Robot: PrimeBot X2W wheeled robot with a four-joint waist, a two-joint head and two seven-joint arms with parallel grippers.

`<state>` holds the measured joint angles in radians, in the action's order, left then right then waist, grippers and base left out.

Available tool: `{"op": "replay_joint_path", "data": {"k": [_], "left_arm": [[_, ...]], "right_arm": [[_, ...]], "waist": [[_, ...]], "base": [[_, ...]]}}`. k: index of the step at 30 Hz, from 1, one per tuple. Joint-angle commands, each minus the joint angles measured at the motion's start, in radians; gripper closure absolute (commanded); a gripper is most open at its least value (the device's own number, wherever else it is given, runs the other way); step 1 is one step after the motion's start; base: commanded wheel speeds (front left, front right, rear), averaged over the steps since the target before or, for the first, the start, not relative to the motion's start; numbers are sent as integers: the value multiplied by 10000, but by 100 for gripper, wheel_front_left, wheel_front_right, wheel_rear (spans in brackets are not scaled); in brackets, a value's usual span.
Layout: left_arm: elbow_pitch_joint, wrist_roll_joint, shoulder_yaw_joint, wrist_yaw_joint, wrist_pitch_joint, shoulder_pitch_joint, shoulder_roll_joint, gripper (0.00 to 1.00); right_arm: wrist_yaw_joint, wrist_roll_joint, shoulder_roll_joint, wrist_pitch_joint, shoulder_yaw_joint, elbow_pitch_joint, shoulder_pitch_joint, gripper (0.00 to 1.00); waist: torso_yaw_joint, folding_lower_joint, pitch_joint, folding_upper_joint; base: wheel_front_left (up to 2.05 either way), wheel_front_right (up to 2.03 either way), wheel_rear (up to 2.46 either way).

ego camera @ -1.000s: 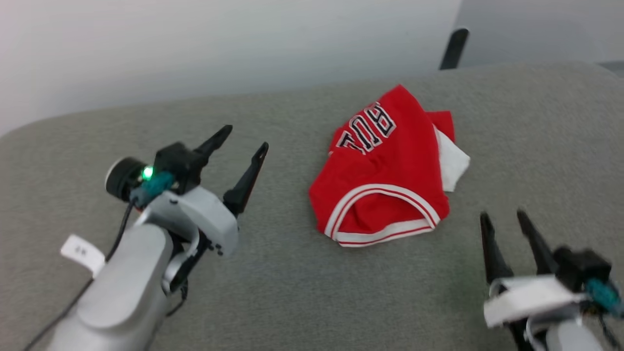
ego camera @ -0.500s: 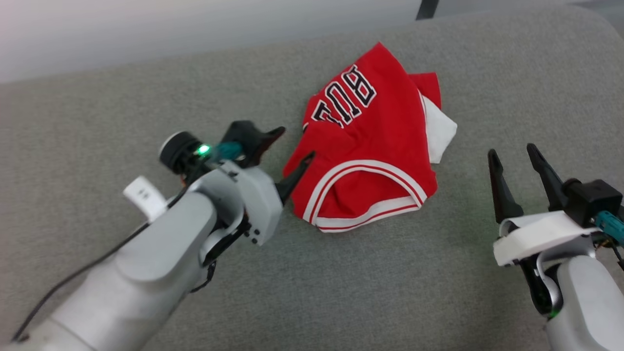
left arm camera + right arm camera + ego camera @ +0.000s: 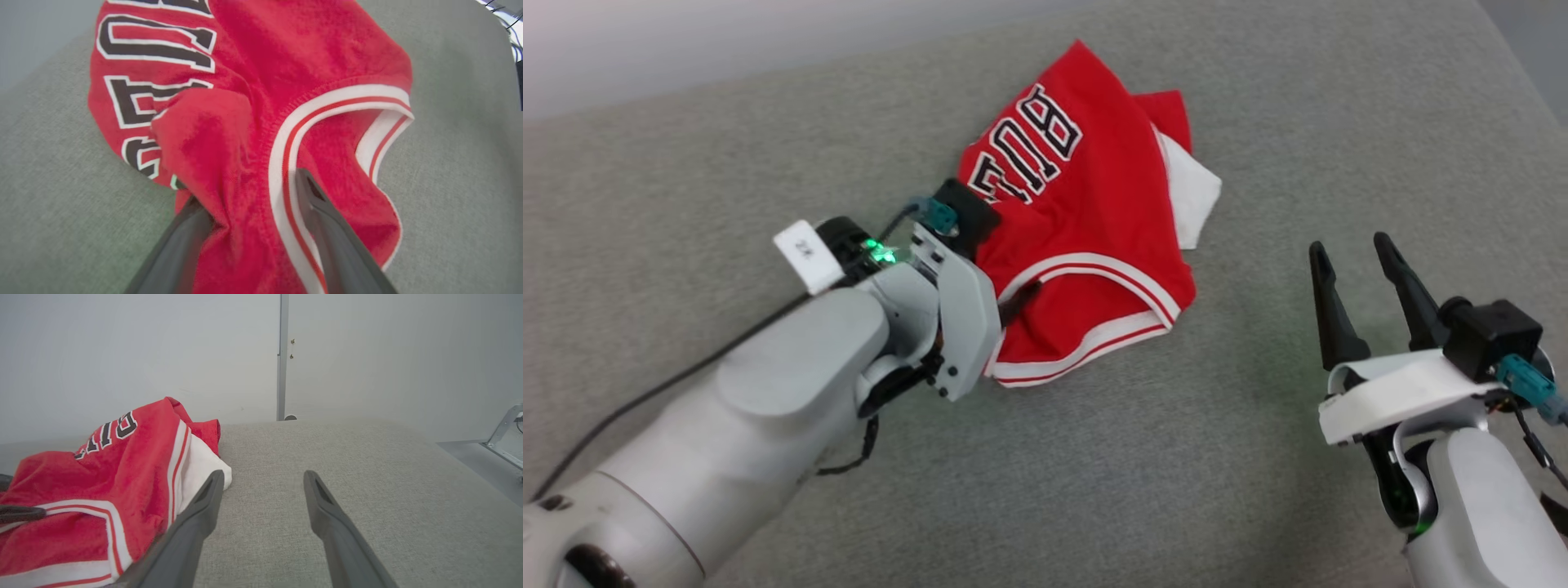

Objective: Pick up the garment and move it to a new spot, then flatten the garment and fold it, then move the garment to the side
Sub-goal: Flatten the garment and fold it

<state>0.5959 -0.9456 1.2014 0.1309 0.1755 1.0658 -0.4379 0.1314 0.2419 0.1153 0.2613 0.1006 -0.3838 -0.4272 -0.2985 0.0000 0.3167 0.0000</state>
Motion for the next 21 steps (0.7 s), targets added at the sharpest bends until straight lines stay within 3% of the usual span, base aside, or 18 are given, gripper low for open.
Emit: {"op": "replay_joint_path", "data": {"k": [1, 2, 10, 17, 21], "left_arm": [[5, -92, 15, -10, -113, 175, -50, 64], [34, -199, 75, -10, -267, 202, -68, 100], [328, -1214, -56, -10, -1306, 493, -418, 100], [921, -1593, -19, -10, -1484, 366, -920, 100], [1371, -1678, 95, -10, -1552, 228, -790, 100]], "right_arm": [[-14, -13, -52, 49, -42, 38, 154, 0], [-14, -33, -63, 50, -82, 90, 193, 0], [-14, -154, -49, 51, -298, 238, 504, 0], [-14, -247, -12, 38, -176, 342, 403, 0], [-14, -231, 32, 34, -140, 385, 308, 0]], "waist": [[-141, 0, 97, 0], [-147, 0, 96, 0], [194, 0, -124, 0], [534, 0, -109, 0], [652, 0, 0, 0]], "base": [[0, 0, 0], [0, 0, 0], [0, 0, 0], [0, 0, 0], [0, 0, 0]]}}
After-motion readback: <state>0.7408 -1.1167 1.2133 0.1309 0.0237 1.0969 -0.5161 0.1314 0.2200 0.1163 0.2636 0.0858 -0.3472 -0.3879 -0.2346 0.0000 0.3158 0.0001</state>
